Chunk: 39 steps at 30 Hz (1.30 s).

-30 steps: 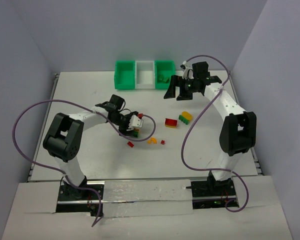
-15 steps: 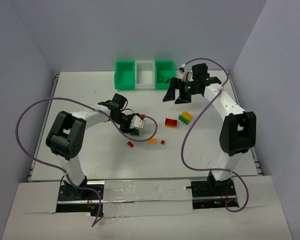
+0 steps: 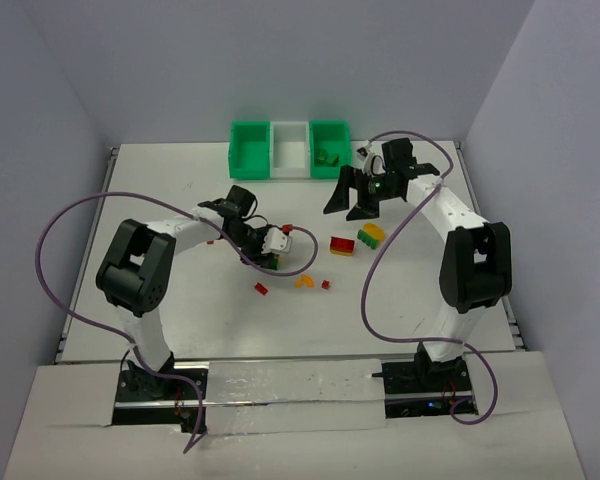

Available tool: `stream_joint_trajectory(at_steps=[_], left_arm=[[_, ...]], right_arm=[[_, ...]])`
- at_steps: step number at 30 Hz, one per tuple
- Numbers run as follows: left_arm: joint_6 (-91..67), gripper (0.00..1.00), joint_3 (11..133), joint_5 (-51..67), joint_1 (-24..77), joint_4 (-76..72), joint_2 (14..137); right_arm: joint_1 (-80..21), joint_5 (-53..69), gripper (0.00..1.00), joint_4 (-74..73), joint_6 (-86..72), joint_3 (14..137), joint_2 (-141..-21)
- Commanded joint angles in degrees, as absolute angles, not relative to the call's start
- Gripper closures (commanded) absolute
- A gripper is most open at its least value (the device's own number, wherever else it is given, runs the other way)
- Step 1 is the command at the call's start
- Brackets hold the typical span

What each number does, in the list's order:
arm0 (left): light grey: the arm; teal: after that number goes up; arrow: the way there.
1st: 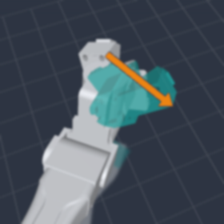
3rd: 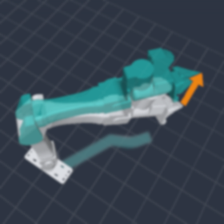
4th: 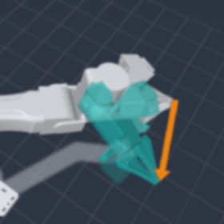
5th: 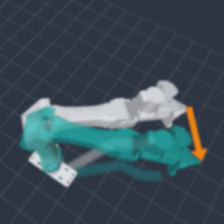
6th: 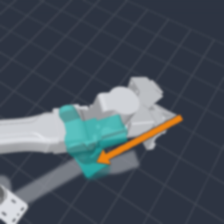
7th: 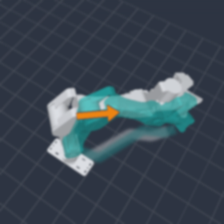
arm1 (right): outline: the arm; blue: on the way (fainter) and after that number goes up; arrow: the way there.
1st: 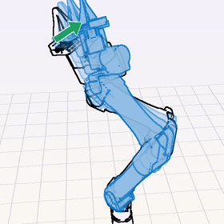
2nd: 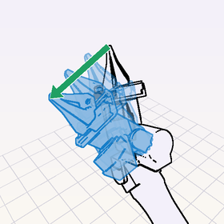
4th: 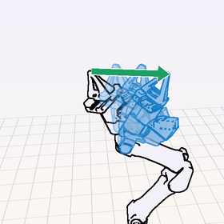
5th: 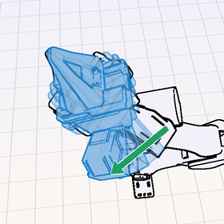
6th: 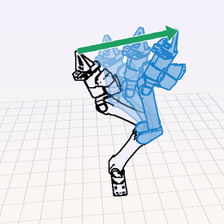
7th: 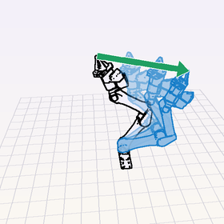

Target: Sort the legos into containers by color

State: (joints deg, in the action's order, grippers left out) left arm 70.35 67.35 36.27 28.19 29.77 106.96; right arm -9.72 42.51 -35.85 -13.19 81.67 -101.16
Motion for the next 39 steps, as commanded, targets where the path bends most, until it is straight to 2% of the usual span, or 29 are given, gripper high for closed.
stream_joint_trajectory(at_steps=[1,11,17,20,25,33,39], left_arm=[[66.5,0.71,69.4,37.7,28.8,27.6,103.7],[51.9,0.84,64.7,36.3,32.4,18.1,85.4],[54.9,0.88,57.4,33.5,36.8,14.4,76.1],[56.8,0.89,56.4,32.9,38.3,15.7,74.3],[54.8,0.91,57.5,32.6,39.1,15.0,74.1],[54.1,0.92,58.8,32.6,40.2,13.6,74.2],[55.5,0.92,57.5,32.3,41.5,13.4,73.4]], right_arm=[[-9.8,47.0,0.00,-31.6,-16.8,76.6,-98.1],[-15.7,63.2,0.06,-25.8,-17.5,72.2,-95.5],[-17.8,67.3,0.07,-24.1,-20.0,73.5,-94.4],[-18.4,66.6,0.08,-24.0,-19.7,73.8,-92.9],[-22.0,62.8,0.10,-31.9,-12.5,75.3,-93.4],[-23.8,61.6,0.16,-32.9,-12.9,75.1,-96.1],[-23.8,62.6,0.30,-32.0,-14.4,77.1,-97.6]])
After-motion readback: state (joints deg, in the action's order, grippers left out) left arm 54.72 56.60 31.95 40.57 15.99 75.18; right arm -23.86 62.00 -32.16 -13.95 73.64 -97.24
